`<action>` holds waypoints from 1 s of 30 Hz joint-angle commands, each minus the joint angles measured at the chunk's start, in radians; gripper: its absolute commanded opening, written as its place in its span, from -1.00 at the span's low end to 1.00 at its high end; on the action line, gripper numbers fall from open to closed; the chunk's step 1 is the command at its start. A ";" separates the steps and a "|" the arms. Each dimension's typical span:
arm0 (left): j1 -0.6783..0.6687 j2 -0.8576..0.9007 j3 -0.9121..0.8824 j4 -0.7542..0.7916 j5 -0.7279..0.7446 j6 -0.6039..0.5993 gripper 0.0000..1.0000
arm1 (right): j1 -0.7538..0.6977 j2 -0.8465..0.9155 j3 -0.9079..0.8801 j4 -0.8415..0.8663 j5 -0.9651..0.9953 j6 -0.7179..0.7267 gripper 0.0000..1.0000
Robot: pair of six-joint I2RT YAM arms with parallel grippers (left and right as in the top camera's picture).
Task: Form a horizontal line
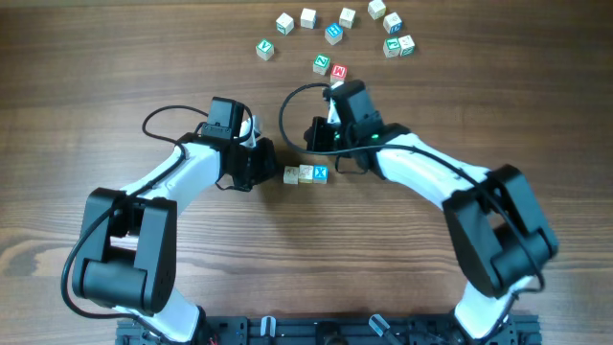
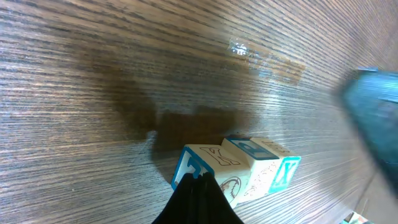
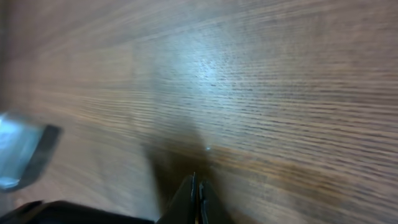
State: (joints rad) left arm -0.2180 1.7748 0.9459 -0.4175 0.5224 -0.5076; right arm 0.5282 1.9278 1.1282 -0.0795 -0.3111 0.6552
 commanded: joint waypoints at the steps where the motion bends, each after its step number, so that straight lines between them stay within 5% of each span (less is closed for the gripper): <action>1: -0.002 0.008 -0.013 0.003 0.008 -0.006 -0.92 | 0.013 0.080 0.010 0.017 0.026 0.032 -0.91; 30: -0.002 0.008 -0.013 0.003 0.008 -0.006 -0.92 | 0.015 0.069 0.010 -0.035 -0.117 0.025 -0.91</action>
State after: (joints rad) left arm -0.2180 1.7748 0.9459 -0.4175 0.5224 -0.5076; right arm 0.5388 2.0014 1.1286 -0.1120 -0.4110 0.6773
